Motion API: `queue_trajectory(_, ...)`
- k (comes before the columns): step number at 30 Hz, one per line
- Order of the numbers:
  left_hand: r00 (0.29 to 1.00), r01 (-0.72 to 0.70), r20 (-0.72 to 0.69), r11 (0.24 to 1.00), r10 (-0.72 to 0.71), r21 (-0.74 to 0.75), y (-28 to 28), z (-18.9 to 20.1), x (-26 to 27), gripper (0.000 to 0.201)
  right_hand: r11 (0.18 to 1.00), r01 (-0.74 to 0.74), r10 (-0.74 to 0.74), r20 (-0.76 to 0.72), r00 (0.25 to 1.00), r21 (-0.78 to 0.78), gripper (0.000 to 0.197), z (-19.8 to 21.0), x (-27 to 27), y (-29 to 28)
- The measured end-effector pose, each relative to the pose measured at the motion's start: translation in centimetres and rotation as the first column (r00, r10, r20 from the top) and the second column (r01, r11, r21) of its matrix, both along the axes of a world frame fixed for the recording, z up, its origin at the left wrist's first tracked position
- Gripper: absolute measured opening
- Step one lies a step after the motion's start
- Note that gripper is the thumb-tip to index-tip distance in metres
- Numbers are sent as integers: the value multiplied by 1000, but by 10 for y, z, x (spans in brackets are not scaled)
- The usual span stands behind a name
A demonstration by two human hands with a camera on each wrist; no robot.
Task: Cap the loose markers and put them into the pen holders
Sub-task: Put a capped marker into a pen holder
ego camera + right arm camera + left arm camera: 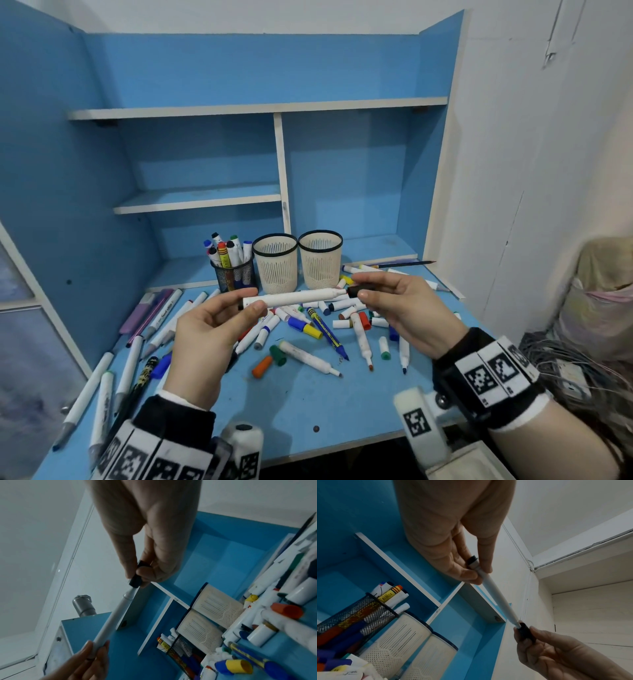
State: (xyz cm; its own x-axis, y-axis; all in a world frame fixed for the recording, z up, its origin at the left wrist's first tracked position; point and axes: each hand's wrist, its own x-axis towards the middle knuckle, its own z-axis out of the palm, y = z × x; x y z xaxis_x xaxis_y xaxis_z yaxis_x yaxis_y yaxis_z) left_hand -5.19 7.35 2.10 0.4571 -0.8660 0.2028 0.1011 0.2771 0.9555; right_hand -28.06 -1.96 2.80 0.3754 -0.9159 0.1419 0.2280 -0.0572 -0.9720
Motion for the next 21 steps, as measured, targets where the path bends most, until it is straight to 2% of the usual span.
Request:
queue_trajectory(9,993,114,-21,993,-114,17,1,1,3,27,1000,27,-26,61,998,-4,24,-5,6,7)
queue_trajectory(14,972,158,161,984,-169,78,3,6,-2,18,998,41,-36,77,996,-55,23,-6,11,12)
queue_trajectory(17,936,188,284,977,-210,103,5,11,-7,17,993,26,-23,26,999,-117,23,-6,16,19)
queue_trajectory(21,931,173,307,980,-196,100,3,14,-10,17,979,83,-84,-1,996,-188,26,-5,25,27)
